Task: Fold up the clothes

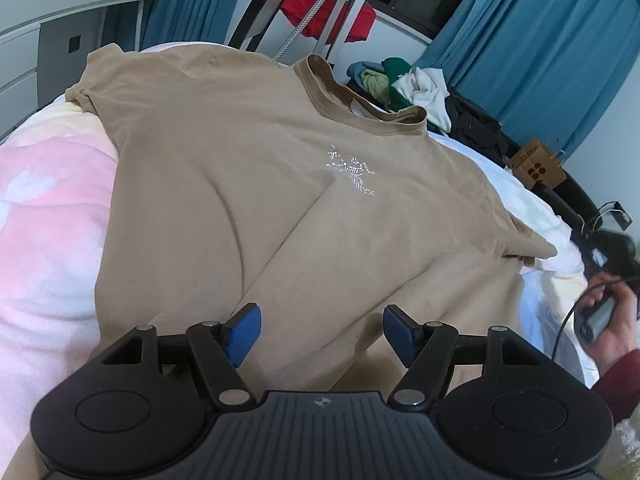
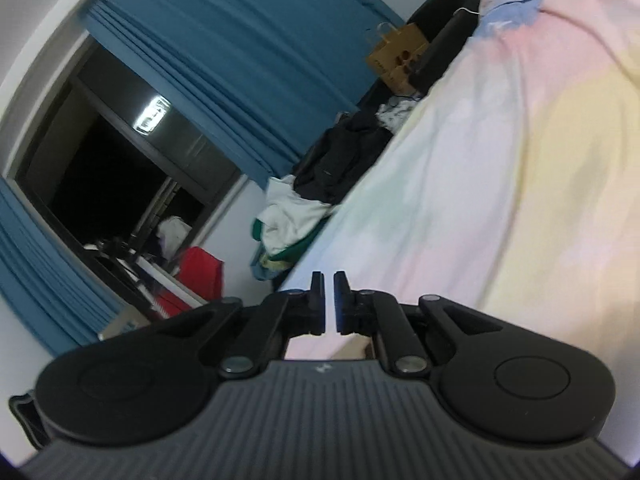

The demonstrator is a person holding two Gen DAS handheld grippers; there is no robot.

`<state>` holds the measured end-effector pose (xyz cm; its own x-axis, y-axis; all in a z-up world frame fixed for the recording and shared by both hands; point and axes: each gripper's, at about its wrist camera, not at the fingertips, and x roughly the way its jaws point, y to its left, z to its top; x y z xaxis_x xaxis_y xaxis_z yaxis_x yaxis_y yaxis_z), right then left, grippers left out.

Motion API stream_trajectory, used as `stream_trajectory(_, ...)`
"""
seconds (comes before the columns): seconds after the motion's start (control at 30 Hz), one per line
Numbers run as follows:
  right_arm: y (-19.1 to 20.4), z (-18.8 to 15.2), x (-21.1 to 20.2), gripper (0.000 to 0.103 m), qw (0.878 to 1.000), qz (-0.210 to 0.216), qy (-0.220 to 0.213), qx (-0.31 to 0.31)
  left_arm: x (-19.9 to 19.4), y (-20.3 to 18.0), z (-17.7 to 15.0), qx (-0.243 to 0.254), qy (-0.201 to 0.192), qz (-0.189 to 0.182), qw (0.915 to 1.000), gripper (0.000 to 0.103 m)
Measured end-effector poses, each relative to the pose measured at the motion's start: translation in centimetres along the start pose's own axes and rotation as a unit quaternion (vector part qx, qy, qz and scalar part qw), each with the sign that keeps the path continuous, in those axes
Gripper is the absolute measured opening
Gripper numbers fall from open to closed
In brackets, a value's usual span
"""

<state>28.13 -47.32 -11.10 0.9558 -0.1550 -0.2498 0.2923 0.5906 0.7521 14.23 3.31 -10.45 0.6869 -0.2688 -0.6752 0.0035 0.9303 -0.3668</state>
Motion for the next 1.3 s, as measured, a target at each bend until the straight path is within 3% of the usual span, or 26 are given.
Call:
stream_trajectory(0.13, -1.2, -0.8, -1.3, 0.009, 0.998, -0.023, 0.038, -0.041, -0.3, 0.2, 0.1, -0.007, 0.001, -0.007, 1.0000, 0.070)
stream_trajectory(0.23, 0.1, -2.0, -1.4, 0.010, 0.989, -0.023, 0.088, -0.113, -0.5, 0.1, -0.1, -0.006, 0.004, -0.013, 0.9999, 0.070)
stream_trajectory(0.3, 1.6, -3.3, -1.2, 0.014, 0.976, -0.015, 0.115, -0.186, -0.6, 0.0, -0.2, -0.006, 0.005, -0.015, 0.9999, 0.070)
stream_trajectory(0.4, 3.5, -5.2, -0.5, 0.041, 0.953, -0.018, 0.132, -0.274, -0.8, 0.0, -0.2, -0.010, 0.006, -0.019, 0.9997, 0.070)
stream_trajectory(0.53, 5.0, -7.0, 0.9, 0.043, 0.926, -0.041, 0.134, -0.351, -0.7, 0.2, -0.1, -0.018, 0.008, -0.022, 0.9996, 0.070)
stream_trajectory(0.63, 5.1, -7.6, 2.0, 0.043, 0.917, -0.042, 0.123, -0.378, -0.3, 0.3, -0.1, -0.022, 0.012, -0.022, 0.9994, 0.070)
stream_trajectory(0.87, 4.9, -7.0, 3.9, 0.042, 0.925, -0.024, 0.112, -0.363, 0.4, 0.5, 0.2, -0.033, 0.020, -0.023, 0.9990, 0.070)
stream_trajectory(0.93, 4.9, -7.0, 3.6, 0.015, 0.928, -0.015, 0.115, -0.354, 0.4, 0.5, 0.2, -0.036, 0.020, -0.025, 0.9988, 0.070)
stream_trajectory(1.0, 4.8, -6.8, 2.9, 0.011, 0.933, -0.011, 0.122, -0.338, 0.4, 0.4, 0.3, -0.039, 0.020, -0.027, 0.9987, 0.070)
stream_trajectory(1.3, 5.2, -4.3, -3.3, 0.009, 0.961, -0.040, 0.124, -0.246, -0.7, 0.8, 0.1, -0.052, 0.020, -0.046, 0.9974, 0.070)
